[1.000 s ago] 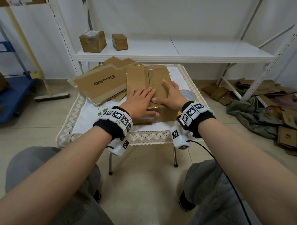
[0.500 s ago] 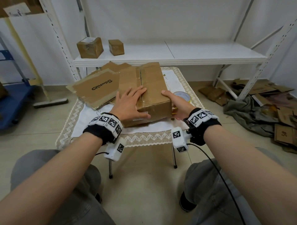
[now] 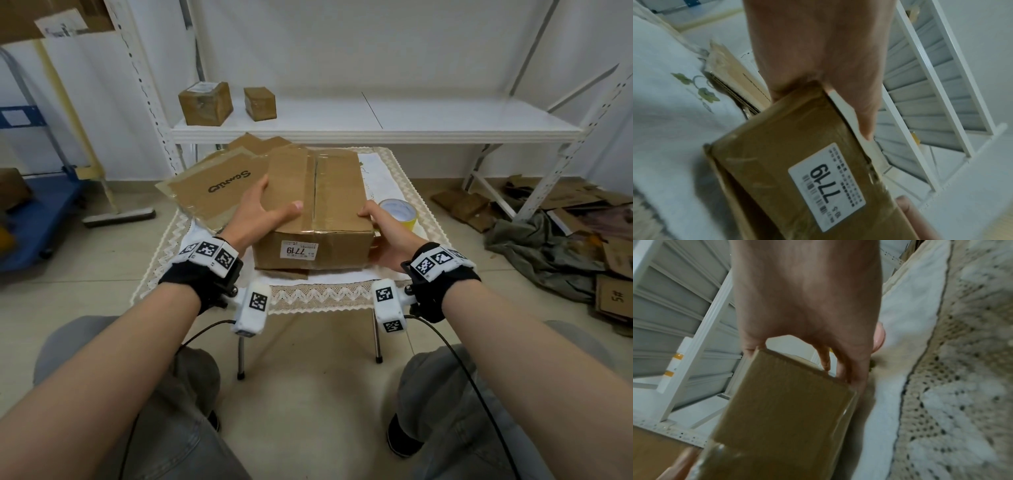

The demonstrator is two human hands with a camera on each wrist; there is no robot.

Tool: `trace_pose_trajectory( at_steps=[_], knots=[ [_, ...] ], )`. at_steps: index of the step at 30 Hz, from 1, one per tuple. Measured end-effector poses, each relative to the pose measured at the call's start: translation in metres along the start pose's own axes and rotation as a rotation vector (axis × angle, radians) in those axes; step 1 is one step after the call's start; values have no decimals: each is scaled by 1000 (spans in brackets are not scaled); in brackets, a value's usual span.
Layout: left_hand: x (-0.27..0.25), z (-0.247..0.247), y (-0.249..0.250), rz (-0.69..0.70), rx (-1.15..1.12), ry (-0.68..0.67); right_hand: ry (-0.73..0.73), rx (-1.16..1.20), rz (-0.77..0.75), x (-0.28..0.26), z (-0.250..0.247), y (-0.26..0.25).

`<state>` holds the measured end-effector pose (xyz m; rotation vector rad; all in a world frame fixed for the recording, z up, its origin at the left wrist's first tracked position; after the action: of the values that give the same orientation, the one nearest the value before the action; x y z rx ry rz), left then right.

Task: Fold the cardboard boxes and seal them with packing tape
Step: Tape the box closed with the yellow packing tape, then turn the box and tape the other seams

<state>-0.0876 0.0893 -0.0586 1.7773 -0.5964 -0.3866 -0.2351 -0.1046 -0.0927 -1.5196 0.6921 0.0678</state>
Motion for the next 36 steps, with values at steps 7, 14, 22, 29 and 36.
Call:
trace_pose_trajectory(
  at_steps=[7,14,22,29,36],
  knots=[
    [6,2,-26,-177,-110,3,233,-192,6,1,-23,-10],
    [0,-3,-36,-471,-416,-54,-33,-251,30,-15,-11,-5],
    [-4,-15,31,-219,-576,-153,107,-242,-171,-18,-20,-44],
    [8,-23,34,-56,-519,-153,189,-89,-438,-18,-22,-78],
    [3,-8,-7,-120,-357,-174,25,-169,-338,5,-21,-35]
  ],
)
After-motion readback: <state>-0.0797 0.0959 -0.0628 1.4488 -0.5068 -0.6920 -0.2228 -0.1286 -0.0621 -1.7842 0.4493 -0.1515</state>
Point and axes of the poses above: each hand's wrist, its own x-axis towards the middle knuckle, its own z-axis out of the palm, y = z × x, the point moved 5 cm from there along x, towards the middle knuckle, and after that the axes turned 12 degrees about -x, right-handed, at the moved point
